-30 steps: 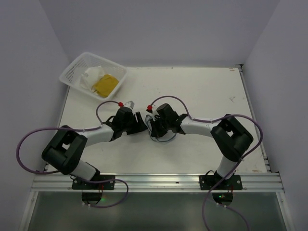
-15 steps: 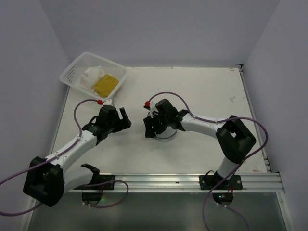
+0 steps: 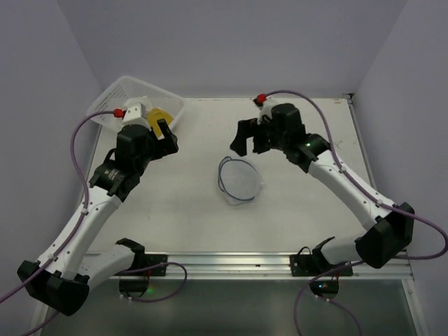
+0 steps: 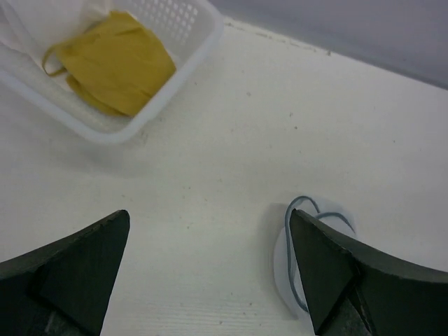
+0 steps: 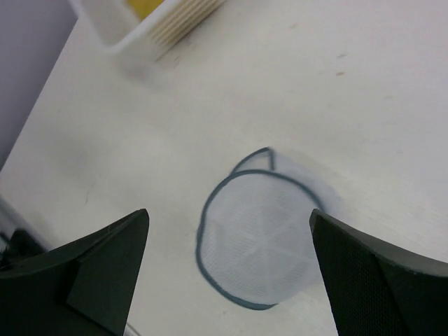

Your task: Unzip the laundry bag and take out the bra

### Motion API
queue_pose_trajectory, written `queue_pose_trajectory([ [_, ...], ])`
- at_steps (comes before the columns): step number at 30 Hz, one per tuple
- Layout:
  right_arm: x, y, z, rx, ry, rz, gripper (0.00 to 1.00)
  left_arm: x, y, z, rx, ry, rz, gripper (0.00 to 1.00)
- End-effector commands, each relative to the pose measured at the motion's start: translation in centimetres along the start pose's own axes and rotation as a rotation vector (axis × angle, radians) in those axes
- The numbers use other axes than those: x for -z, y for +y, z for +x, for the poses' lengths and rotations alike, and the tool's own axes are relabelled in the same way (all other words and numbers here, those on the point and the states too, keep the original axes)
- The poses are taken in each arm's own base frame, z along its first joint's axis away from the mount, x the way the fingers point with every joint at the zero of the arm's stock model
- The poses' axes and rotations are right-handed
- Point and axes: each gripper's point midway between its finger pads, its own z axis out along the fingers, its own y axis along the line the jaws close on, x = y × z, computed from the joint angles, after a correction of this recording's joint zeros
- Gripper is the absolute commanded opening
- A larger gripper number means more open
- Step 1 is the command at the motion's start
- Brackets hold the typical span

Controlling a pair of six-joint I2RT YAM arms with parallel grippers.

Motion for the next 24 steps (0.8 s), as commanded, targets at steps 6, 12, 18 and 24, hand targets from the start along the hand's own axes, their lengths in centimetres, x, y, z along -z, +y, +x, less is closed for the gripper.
queue_pose_trajectory([
  [6,16.7,-8.2,-8.7,-0.127,-0.442,0.422,0.99,8.2,2.6,-11.6,-0.107,-0.309,-0.173,1.00],
  [12,28.5,-7.6,-10.6,-0.021,-0.737,0.594,0.99,15.4,4.1,-17.1,-0.126,-0.502,-0.220,1.00],
  [18,34.3,-6.7,-9.6,0.051,-0.961,0.635,0.99,22.1,5.8,-20.1,-0.123,-0.675,-0.240,1.00],
  [24,37.4,-6.0,-8.5,0.083,-1.040,0.649,0.99,25.4,7.4,-20.4,-0.096,-0.751,-0.265,1.00],
])
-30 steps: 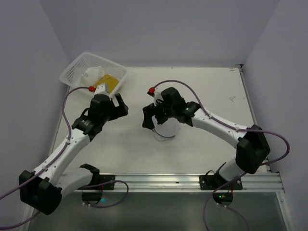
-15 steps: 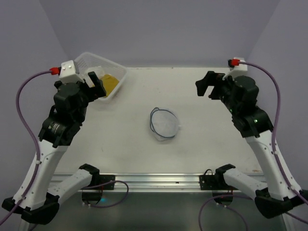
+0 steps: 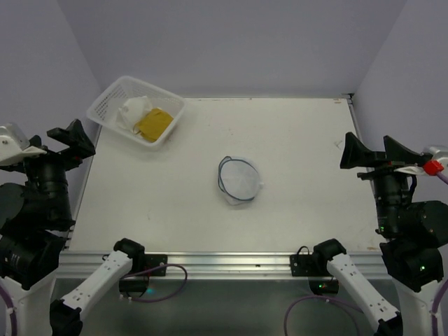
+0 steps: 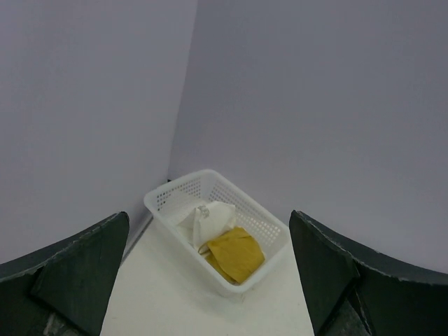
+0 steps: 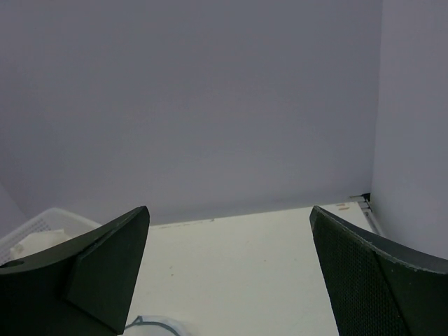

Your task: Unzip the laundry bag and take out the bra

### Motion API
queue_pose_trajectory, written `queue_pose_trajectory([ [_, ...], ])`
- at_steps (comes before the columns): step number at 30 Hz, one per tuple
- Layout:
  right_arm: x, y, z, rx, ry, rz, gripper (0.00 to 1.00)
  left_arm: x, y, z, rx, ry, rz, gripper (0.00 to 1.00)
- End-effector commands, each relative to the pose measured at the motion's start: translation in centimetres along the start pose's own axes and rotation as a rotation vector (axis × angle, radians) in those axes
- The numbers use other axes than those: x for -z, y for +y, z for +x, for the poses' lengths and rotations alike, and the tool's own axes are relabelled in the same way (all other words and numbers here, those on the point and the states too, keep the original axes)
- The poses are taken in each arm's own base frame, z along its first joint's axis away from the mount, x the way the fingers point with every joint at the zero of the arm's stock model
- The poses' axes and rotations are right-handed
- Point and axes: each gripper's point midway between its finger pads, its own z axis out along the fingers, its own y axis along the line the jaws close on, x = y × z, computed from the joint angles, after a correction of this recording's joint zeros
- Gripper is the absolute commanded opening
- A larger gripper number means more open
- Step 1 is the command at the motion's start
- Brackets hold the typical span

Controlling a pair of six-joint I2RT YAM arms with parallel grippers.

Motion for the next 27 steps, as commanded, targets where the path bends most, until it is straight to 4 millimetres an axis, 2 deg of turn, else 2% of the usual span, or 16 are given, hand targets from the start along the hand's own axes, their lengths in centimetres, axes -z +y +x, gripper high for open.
queue_pose_trajectory([
  [1,-0.3,-1.0,-0.6,0.054,-0.035,0.050,0.99,0.3,1.5,-0.8,-0.046,-0.037,-0.054,1.00],
  [4,0.4,-1.4,-1.3,0.067,-0.064,0.056,0.99,1.2,2.7,-1.4,-0.038,-0.058,-0.085,1.00],
  [10,0.9,-1.5,-1.6,0.052,-0.089,0.048,0.99,1.9,3.6,-1.4,-0.002,-0.083,-0.108,1.00],
  [27,0.1,0.0,-1.3,0.035,-0.098,-0.017,0.99,1.5,3.5,0.4,0.012,-0.053,-0.120,1.00],
])
